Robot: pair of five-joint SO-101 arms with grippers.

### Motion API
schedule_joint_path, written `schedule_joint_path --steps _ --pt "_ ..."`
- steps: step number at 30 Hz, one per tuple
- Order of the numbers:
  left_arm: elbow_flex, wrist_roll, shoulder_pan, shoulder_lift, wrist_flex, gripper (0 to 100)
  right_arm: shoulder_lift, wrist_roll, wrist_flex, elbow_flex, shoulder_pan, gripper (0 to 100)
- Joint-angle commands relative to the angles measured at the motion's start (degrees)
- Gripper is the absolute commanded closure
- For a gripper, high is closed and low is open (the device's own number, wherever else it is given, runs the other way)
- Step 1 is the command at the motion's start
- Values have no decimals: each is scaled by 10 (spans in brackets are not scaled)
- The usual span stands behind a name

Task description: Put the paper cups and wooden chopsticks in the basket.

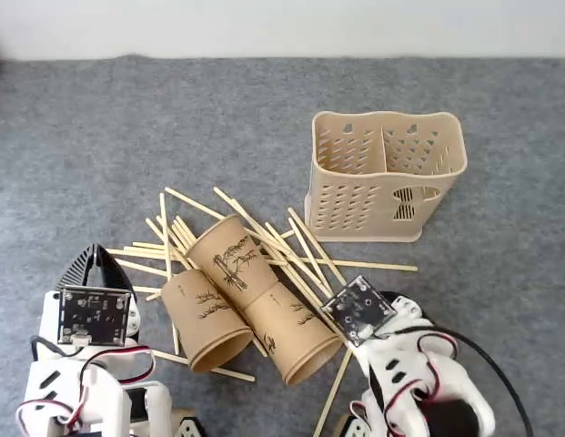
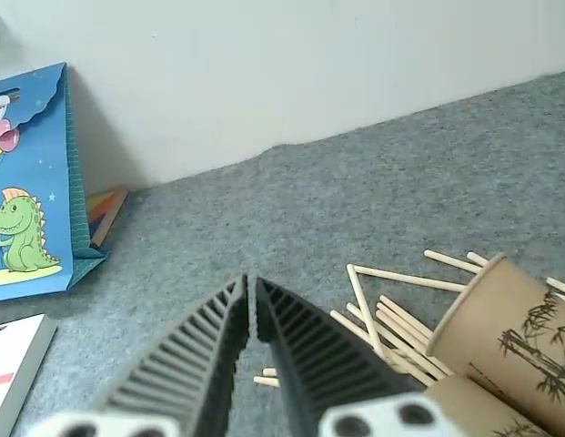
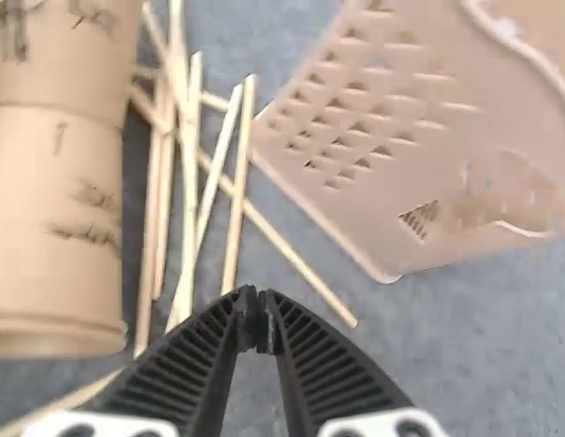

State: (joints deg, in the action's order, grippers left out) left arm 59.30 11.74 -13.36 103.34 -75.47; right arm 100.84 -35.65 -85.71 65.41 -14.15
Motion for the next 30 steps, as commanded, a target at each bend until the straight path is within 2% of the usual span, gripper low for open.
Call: schedule_joint_path --steps 1,9,12,18,23,25,30 --pt "-24 8 -2 7 1 985 -93 -16 -33 -66 -43 990" --pt "-24 8 -3 7 2 985 -324 -12 -116 -203 -131 989" --pt "-24 9 -4 7 2 985 -335 -14 -119 -201 -173 977" --pt "-22 9 -91 7 33 984 -335 -18 -120 -177 -235 798" --pt "-22 9 -150 7 55 984 -339 -18 -119 -176 -279 790" --pt "-22 9 -154 6 53 984 -340 -21 -119 -172 -287 790" --pt "-6 9 -154 6 55 984 -340 -83 -105 -127 -286 790"
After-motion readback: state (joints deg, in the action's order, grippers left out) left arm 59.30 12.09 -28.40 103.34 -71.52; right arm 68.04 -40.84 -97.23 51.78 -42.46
